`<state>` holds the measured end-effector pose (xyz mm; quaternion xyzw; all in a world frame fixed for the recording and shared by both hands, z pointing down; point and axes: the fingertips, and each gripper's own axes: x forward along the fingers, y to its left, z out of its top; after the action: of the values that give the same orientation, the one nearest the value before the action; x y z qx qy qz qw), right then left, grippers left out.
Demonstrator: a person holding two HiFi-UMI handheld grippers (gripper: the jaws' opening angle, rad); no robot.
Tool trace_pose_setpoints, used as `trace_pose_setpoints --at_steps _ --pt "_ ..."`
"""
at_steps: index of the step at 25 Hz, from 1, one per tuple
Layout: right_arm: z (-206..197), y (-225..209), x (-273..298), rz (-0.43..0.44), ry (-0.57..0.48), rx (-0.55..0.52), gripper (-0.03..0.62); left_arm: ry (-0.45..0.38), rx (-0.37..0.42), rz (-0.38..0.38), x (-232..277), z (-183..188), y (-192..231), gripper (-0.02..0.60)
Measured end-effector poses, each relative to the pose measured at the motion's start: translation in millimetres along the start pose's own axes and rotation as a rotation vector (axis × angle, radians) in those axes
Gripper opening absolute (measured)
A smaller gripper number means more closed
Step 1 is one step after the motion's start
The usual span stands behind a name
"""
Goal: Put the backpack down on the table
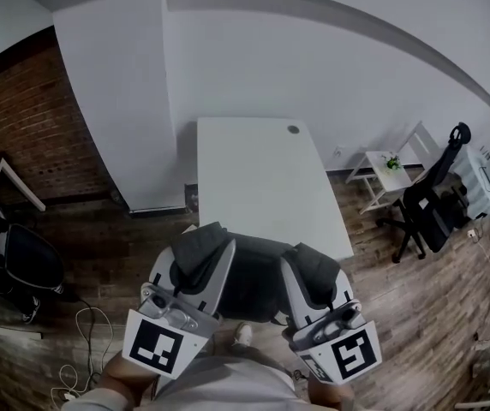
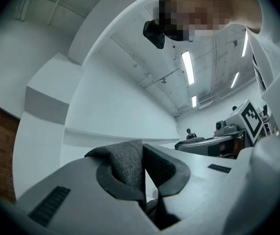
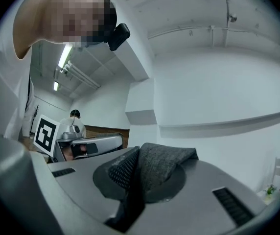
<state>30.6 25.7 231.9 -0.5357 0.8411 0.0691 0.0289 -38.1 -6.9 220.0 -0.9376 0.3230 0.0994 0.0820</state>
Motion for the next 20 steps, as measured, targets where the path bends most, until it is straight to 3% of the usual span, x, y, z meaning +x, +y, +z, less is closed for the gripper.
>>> trace_pose_setpoints --at_steps 11,20 --pt "22.2 -40.2 44.6 0.012 -0.047 -0.049 0.051 -0.053 0.043 0.020 47.3 19.2 32.0 0.041" --pt "22.2 -66.0 71.5 0.018 -0.063 -0.076 0.051 -0.063 0.022 0.045 72.3 20.8 47.9 0.041"
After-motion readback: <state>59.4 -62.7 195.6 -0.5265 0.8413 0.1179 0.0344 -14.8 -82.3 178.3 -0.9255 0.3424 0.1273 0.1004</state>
